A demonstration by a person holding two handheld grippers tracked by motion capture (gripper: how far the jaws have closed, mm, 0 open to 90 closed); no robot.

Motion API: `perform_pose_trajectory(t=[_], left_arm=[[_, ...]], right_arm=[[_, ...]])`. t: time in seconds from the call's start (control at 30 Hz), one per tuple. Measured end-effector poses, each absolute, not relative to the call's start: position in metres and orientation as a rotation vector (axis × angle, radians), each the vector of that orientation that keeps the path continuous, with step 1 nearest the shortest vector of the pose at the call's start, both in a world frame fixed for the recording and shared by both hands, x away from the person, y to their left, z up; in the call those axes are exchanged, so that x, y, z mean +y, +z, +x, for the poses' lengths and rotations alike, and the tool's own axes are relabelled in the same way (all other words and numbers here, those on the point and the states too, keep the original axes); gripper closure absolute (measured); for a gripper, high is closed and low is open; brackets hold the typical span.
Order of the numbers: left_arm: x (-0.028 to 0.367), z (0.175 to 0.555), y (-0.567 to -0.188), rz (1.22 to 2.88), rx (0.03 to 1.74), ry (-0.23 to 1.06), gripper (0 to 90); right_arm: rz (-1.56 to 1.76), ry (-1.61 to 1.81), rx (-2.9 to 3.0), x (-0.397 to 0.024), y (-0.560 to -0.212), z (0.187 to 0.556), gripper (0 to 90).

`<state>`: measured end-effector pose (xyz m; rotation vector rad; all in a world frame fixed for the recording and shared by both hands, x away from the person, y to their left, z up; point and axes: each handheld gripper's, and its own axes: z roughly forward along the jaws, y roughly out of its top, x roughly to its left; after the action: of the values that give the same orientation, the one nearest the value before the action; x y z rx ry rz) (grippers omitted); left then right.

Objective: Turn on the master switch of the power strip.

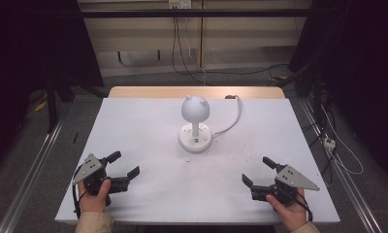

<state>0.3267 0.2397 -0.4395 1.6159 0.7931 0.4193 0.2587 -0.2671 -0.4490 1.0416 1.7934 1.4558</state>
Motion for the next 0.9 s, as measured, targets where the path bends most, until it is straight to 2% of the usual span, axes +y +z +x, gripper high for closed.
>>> perform_pose_trajectory(t=[0.9], left_arm=[[0.236, 0.330, -0.439, 1.627, 0.764, 0.403, 4.4]], right_arm=[[1.071, 1.424, 1.831, -0.257, -0.446, 0.284, 6.0]])
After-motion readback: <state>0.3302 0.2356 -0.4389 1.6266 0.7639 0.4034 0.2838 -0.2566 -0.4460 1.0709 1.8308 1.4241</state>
